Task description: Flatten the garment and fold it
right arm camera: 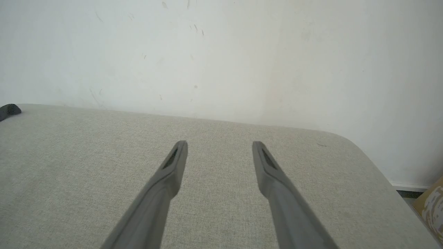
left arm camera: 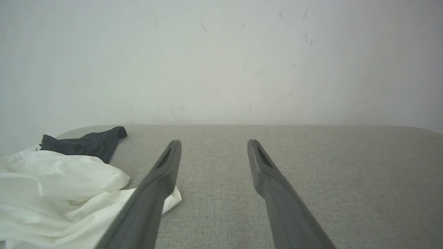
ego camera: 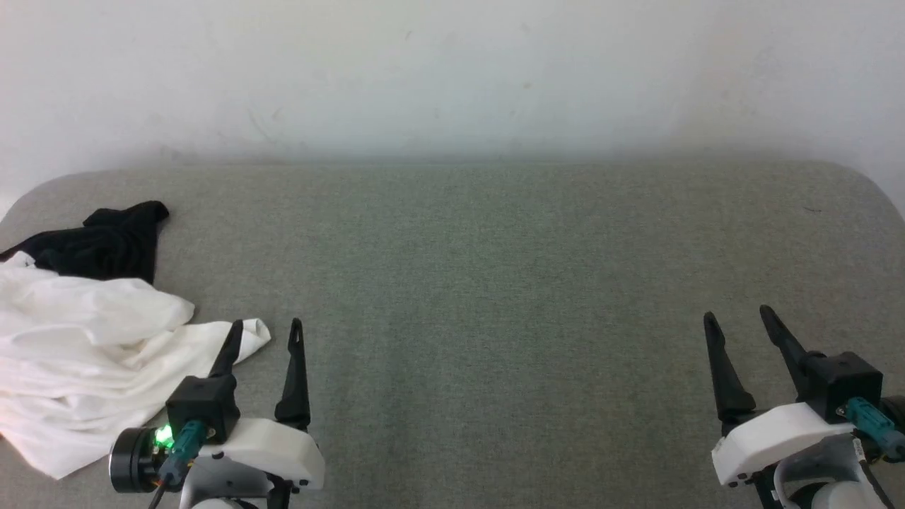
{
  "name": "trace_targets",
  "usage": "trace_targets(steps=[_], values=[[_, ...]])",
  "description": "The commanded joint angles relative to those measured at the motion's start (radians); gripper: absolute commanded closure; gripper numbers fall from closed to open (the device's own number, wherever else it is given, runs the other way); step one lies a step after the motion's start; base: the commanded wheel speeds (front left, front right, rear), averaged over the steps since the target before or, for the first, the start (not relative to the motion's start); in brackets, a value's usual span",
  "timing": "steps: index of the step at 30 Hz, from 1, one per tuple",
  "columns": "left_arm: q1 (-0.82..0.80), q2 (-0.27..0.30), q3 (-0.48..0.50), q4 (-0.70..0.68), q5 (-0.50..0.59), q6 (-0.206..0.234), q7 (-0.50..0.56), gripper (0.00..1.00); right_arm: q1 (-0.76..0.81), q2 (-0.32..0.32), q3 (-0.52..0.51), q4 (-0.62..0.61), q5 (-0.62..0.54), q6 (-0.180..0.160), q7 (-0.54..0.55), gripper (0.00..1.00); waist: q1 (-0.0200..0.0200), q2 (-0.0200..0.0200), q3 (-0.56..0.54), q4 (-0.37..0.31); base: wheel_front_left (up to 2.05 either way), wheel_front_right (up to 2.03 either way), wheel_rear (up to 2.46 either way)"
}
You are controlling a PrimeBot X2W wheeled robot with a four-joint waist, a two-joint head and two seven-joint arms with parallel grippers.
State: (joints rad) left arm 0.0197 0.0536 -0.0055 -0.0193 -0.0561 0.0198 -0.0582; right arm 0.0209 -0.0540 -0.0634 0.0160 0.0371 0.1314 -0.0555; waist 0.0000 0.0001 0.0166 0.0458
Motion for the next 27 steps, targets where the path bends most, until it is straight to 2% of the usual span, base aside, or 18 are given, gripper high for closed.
trace_targets(steps=[1, 11, 27], values=[[0.005, -0.001, 0.000, -0.007, -0.008, 0.008, -0.009, 0.00, 0.001, 0.001, -0.006, 0.002, 0.009, 0.000, -0.012, 0.00, 0.0000, -0.0001, 0.004, 0.010, 0.00, 0.00, 0.00], [0.010, -0.001, -0.005, -0.011, -0.026, 0.021, -0.030, 0.00, -0.010, 0.001, -0.002, 0.011, 0.002, 0.000, -0.033, 0.00, 0.0000, -0.0001, 0.012, 0.067, 0.00, 0.00, 0.00], [0.042, -0.002, 0.007, -0.028, -0.052, 0.039, -0.063, 0.00, -0.015, 0.002, 0.034, 0.036, 0.008, 0.000, -0.066, 0.00, 0.0000, -0.0001, 0.010, 0.203, 0.00, 0.00, 0.00]])
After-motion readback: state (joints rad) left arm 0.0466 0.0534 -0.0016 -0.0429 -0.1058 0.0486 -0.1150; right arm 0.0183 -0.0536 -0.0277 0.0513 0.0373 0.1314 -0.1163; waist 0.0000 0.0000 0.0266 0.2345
